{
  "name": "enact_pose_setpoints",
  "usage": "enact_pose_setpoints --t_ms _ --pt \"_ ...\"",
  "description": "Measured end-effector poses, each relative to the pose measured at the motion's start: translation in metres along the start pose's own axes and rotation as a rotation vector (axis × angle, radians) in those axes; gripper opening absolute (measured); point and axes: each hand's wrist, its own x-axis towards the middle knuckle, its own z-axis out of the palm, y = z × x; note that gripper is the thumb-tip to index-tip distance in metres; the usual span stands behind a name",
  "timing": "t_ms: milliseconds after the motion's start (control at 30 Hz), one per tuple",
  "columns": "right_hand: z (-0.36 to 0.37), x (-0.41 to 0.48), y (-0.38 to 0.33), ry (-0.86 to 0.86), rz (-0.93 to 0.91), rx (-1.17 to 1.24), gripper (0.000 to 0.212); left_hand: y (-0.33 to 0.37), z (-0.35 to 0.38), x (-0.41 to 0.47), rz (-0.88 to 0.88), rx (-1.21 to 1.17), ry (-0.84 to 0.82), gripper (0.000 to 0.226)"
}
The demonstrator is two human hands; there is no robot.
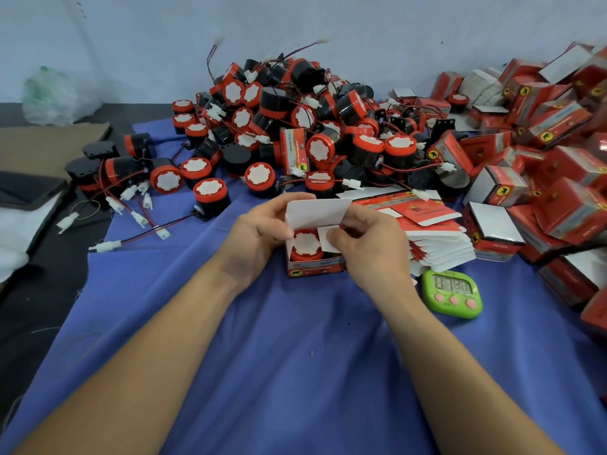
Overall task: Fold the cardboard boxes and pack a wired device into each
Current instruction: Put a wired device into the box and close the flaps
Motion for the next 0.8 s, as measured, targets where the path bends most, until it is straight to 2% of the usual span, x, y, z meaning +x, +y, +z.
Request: enact_pose_setpoints --t_ms 167,267,333,433,667,800 --pt "-0.0025 0.0020 0.0021 0.055 0.005 -0.037 0.026 -0.0043 -0.0058 0.0019 -0.003 0.080 0.049 0.045" --pt "-0.0046 0.0023 0.0008 0.073 0.015 -0.054 0.030 -0.0035 -0.0075 0.0014 -0.004 0.116 0.030 0.043" --pt "-0.0048 0.0022 0.0005 0.105 0.028 -0.092 0.033 -0.0010 -0.0069 -0.0007 -0.016 0.141 -0.039 0.047" --pt "-0.0030 0.0033 0.0003 0.152 0.046 -0.167 0.017 0.0019 -0.0053 -0.0021 -0.030 0.145 -0.098 0.057" --pt "-0.0011 0.0046 -0.0011 0.205 0.058 -0.252 0.013 0.0045 -0.0025 -0.0029 -0.027 0.168 -0.098 0.064" --pt "-0.0006 0.0052 -0.0003 0.219 0.069 -0.300 0.013 0.0054 -0.0021 -0.0039 0.007 0.216 -0.056 0.077"
